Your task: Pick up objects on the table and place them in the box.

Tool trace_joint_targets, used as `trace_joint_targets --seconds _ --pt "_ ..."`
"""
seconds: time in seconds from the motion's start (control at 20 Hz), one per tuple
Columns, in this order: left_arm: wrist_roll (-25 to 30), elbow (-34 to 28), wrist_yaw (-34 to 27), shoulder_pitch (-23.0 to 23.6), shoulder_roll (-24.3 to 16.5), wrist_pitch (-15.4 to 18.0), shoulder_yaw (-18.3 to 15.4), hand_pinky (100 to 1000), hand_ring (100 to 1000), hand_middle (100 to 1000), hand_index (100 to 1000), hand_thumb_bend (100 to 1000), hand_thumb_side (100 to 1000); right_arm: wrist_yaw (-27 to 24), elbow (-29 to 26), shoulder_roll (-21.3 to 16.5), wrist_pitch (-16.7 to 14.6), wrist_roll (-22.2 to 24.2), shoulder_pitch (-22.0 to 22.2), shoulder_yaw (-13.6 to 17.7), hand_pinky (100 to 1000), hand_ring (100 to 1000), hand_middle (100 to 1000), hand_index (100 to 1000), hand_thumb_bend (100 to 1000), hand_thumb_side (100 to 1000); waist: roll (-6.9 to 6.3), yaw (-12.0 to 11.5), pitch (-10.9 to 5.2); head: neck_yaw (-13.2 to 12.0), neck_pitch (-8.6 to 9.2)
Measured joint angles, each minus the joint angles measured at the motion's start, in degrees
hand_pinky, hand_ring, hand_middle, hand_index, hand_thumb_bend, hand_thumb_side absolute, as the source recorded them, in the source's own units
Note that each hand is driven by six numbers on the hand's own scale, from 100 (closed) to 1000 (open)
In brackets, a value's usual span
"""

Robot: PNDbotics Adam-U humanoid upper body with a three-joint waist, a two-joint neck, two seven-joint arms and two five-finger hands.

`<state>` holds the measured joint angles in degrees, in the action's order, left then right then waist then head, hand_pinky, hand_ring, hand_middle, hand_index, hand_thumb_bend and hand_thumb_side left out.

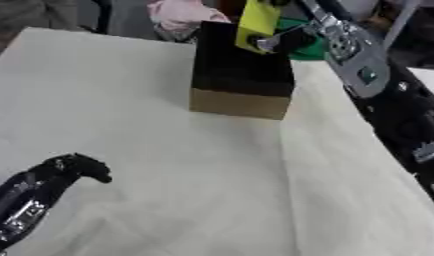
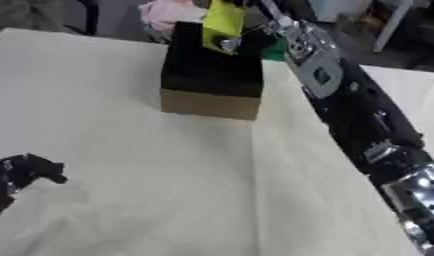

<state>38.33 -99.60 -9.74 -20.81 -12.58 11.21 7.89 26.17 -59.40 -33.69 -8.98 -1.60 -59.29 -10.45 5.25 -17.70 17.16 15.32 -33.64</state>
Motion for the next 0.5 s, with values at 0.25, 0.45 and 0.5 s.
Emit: trace_joint_targets --seconds 0.25,0.45,0.5 --pt "0.54 -0.17 -0.46 -0.48 0.00 -0.07 0.38 947 723 703 791 138 802 2.56 8.02 1.77 -2.00 -1.99 -0.56 1.46 711 907 678 816 601 242 -0.02 -0.51 0.37 1.81 0.45" --pt "0.75 -0.35 -0.61 -0.52 0.01 -0.04 0.41 947 723 703 791 138 801 4.56 12.09 2.62 -3.83 -2.58 -0.70 1.99 775 1000 868 932 664 275 -0.23 -0.36 0.54 2.23 0.48" --pt "0.76 -0.35 -0.62 -0.56 0.02 -0.05 0.41 946 722 703 790 137 801 4.86 12.68 2.67 -4.26 -2.43 -0.70 2.02 779 1000 878 941 666 284 -0.23 -0.33 0.56 2.26 0.48"
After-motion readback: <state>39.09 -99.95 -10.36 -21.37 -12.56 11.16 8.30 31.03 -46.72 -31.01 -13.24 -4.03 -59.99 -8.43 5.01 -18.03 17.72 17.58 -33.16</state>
